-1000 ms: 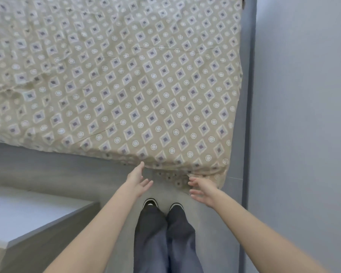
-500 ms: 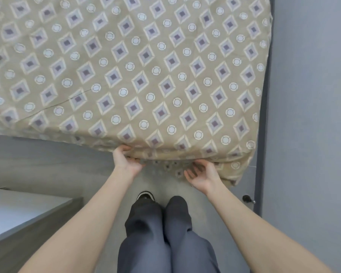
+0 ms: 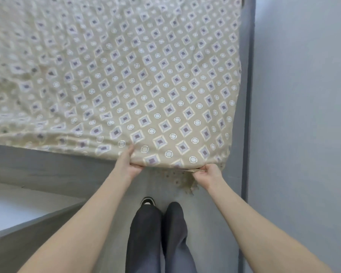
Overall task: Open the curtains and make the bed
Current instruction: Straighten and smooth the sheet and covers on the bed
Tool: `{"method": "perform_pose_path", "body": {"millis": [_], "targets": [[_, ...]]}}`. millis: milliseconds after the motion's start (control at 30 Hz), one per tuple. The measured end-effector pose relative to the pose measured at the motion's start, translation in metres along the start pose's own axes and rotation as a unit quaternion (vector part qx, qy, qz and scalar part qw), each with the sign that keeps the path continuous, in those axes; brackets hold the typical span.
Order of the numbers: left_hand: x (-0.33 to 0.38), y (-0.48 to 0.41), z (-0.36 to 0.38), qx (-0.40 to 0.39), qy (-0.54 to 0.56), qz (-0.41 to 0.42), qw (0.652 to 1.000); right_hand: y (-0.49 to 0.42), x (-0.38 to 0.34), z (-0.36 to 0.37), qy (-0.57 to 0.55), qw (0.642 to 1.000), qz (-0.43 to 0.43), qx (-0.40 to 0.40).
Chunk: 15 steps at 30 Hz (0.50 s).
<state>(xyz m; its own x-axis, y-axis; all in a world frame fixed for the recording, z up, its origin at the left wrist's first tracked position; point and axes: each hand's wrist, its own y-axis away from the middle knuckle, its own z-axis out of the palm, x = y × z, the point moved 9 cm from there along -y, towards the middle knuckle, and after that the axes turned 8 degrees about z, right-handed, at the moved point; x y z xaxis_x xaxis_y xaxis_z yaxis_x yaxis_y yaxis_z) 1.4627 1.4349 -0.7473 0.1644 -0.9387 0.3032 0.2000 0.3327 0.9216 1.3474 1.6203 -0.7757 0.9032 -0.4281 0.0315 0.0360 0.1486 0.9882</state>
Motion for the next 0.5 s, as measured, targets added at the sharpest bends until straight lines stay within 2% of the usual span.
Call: {"method": "perform_pose_path", "body": {"millis": [100,233,333,500], "targets": [[0.02,0.03,0.012,0.006,0.003,0.013,1.0,0.042,-0.012,0.014,-0.042,0.998,-0.018,-0.045],[0.043,0.076,0.021,0.016,0.017,0.063,0.998,0.082,-0.011,0.041,0.021,0.995,-0.029,-0.091],[0.059,0.099,0.028,-0.003,0.003,0.087,0.996,0.108,-0.009,0.054,0.022,0.993,-0.037,-0.114],[0.076,0.116,0.042,-0.041,0.012,0.063,0.997,0.129,-0.004,0.051,0.013,0.991,-0.046,-0.123]]}}
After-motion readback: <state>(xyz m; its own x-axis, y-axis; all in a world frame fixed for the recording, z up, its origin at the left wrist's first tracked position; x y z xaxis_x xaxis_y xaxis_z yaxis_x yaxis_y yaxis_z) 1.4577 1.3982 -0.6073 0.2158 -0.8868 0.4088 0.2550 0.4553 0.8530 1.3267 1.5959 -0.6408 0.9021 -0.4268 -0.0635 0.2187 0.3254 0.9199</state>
